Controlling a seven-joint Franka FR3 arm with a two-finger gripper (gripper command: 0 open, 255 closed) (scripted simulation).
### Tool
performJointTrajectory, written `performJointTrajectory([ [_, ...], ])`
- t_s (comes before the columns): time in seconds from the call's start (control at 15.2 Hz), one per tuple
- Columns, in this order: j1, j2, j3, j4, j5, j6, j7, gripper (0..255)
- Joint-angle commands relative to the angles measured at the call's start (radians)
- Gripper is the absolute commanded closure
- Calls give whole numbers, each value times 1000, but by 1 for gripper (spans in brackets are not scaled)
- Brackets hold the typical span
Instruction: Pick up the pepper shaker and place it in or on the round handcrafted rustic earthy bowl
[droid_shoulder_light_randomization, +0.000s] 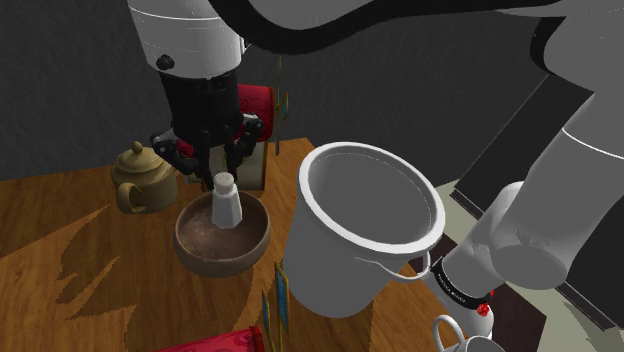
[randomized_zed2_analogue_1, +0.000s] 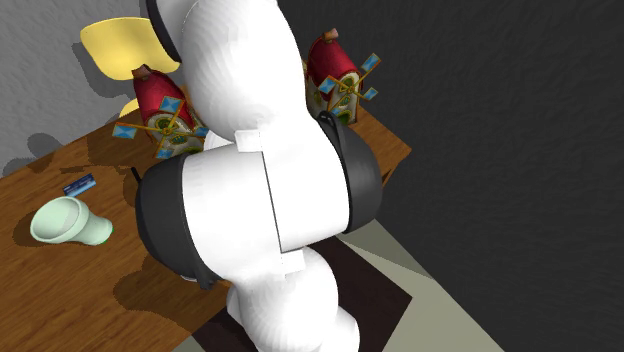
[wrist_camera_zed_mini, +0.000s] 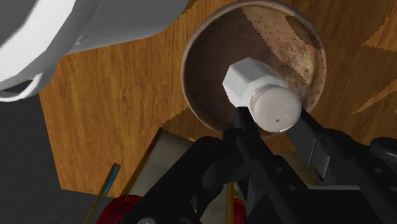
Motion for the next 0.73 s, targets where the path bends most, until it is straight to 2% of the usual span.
performJointTrajectory([
  [0.0,-1,0,-1,-26,-1,27,1,255],
  [0.53,-2,1,-1,-38,-1,39,2,255],
  [0.59,-2,1,-1,-38,-1,40,2,0],
  [0.66,-2,1,-1,-38,-1,40,2,0],
])
